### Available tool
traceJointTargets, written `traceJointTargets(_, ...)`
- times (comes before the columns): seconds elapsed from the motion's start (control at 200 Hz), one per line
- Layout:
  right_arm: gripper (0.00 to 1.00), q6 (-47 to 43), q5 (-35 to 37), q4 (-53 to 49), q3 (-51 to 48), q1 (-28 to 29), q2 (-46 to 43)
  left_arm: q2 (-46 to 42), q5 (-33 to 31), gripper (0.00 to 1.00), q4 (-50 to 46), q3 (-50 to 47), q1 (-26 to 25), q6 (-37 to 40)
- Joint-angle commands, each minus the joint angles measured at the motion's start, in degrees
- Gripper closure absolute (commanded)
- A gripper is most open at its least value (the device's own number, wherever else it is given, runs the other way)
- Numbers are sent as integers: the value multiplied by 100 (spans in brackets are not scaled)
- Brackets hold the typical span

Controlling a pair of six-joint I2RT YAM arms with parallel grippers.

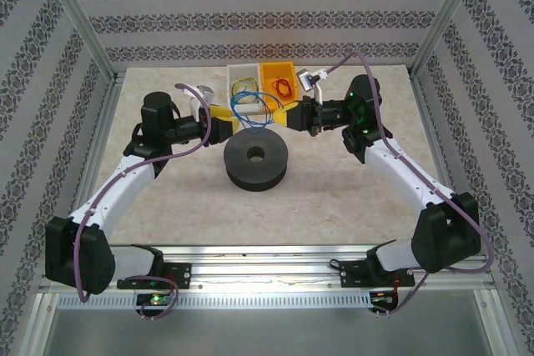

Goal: Wrap the cables

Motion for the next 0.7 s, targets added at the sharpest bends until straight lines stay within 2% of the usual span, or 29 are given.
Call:
traceJointTargets(0.0,100,-24,-100,249,145,91,-137,43,213,45,459,24,49,20)
traceJointTargets(0.694,100,-21,-87,322,218,387,96,237,569,41,1567,-70,46,-612)
